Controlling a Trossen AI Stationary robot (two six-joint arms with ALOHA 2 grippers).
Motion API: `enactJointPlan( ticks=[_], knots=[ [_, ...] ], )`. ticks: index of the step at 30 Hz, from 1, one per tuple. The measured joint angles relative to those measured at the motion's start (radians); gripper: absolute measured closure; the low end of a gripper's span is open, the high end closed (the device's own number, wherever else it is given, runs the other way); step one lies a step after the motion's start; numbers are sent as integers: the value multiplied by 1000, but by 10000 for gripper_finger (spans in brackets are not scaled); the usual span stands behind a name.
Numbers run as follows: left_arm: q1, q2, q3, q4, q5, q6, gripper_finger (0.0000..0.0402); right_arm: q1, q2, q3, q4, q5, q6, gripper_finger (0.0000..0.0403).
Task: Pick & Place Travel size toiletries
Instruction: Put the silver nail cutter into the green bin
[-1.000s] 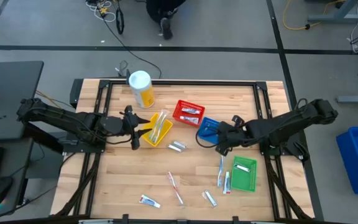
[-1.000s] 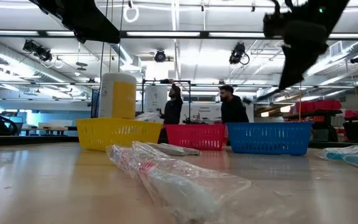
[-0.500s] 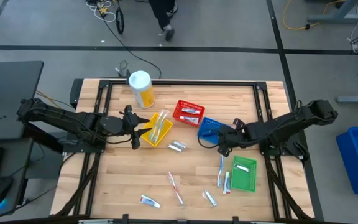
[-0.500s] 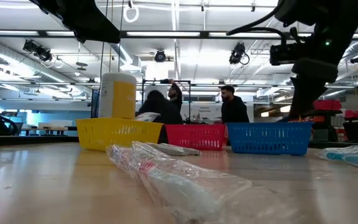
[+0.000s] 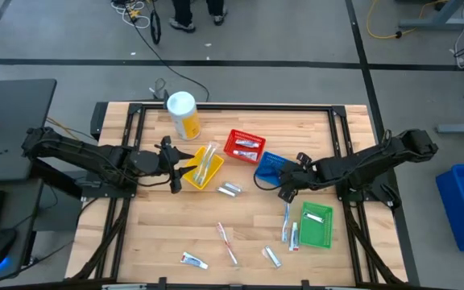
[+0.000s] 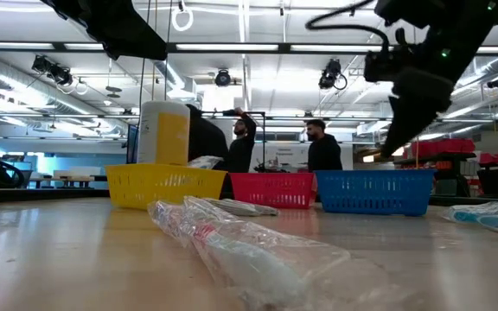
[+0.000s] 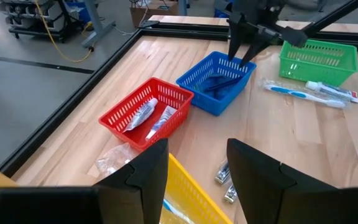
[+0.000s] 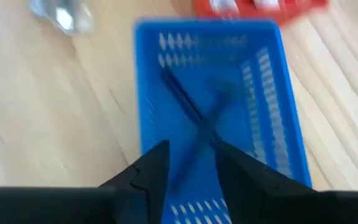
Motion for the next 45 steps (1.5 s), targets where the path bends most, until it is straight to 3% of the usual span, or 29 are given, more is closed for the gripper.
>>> enactJointPlan(
  ticks=[8, 13, 18, 23, 28, 31, 37, 45],
  knots=[
    [0, 0, 0, 0, 0, -4, 230, 4, -8, 32, 253, 27, -205, 240],
    [0, 0, 0, 0, -7, -1, 230, 4, 15, 19, 551, -57, -348, 221],
    [0, 0, 0, 0, -23, -1, 230, 2, 105, 8, 743, -121, -402, 191],
    [0, 0, 0, 1, -23, -1, 230, 0, 276, 11, 875, -134, -394, 179],
    [0, 0, 0, 1, -23, 0, 230, -7, 442, 103, 886, -134, -429, 189],
    [0, 0, 0, 1, -23, -1, 230, -26, 507, 193, 802, -132, -460, 195],
    [0, 0, 0, 0, -26, -14, 230, -94, 556, 331, 566, -139, -425, 194],
    [0, 0, 0, 1, -27, 0, 230, -127, 594, 338, 568, -246, -376, 201]
  ],
)
